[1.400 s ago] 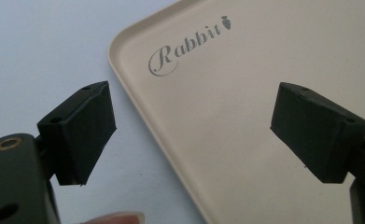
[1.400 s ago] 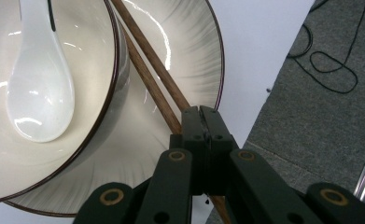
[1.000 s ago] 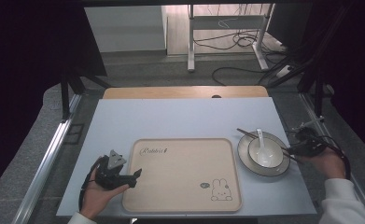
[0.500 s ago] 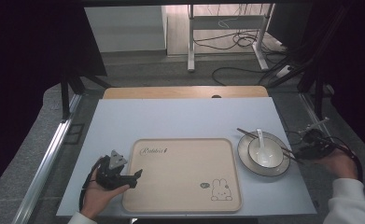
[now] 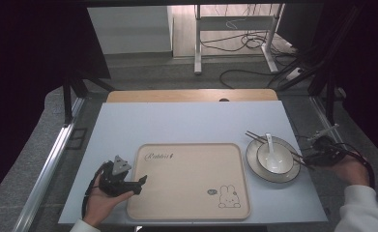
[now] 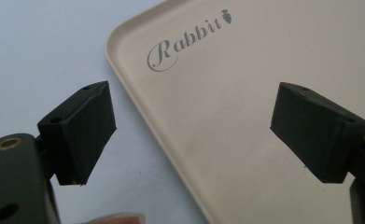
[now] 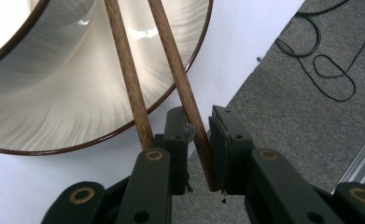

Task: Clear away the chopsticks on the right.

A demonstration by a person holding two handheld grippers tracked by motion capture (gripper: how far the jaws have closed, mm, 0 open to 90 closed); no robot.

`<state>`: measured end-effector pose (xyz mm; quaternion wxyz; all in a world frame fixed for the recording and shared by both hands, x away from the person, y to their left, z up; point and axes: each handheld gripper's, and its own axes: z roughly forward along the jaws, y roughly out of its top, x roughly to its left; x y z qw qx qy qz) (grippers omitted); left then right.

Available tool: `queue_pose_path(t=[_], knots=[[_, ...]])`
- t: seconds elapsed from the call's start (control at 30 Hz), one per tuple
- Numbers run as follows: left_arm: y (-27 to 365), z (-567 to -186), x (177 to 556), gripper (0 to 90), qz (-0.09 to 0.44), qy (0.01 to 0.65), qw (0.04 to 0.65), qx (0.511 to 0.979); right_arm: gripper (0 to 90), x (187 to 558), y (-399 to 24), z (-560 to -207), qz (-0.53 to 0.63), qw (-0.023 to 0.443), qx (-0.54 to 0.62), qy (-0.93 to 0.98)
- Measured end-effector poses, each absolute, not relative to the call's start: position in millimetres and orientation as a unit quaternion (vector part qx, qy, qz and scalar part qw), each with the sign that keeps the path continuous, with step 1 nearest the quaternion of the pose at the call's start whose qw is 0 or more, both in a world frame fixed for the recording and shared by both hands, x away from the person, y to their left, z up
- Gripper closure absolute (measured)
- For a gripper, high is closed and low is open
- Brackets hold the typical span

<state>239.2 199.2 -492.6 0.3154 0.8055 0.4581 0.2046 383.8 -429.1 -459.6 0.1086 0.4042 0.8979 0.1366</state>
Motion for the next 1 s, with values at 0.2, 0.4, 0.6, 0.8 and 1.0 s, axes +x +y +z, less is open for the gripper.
queue_pose_path(t=[0.2,0.4,0.6,0.8,1.0], knots=[[200.0,-492.4,239.3,14.0,0.205,0.459,0.317,0.804,82.6,382.9,-431.8,-457.2,0.142,0.103,0.406,0.897],[201.6,-492.2,239.6,14.0,0.206,0.461,0.317,0.803,82.9,382.5,-433.2,-451.9,0.151,0.112,0.418,0.889],[202.7,-491.5,238.9,13.9,0.208,0.465,0.322,0.798,83.1,380.4,-430.2,-434.6,0.185,0.128,0.433,0.873],[202.9,-491.6,238.6,14.0,0.207,0.466,0.323,0.797,83.1,370.8,-405.9,-399.7,0.238,0.141,0.433,0.858],[203.3,-491.2,238.3,14.0,0.208,0.466,0.321,0.798,83.1,363.1,-377.9,-385.2,0.268,0.127,0.411,0.862]])
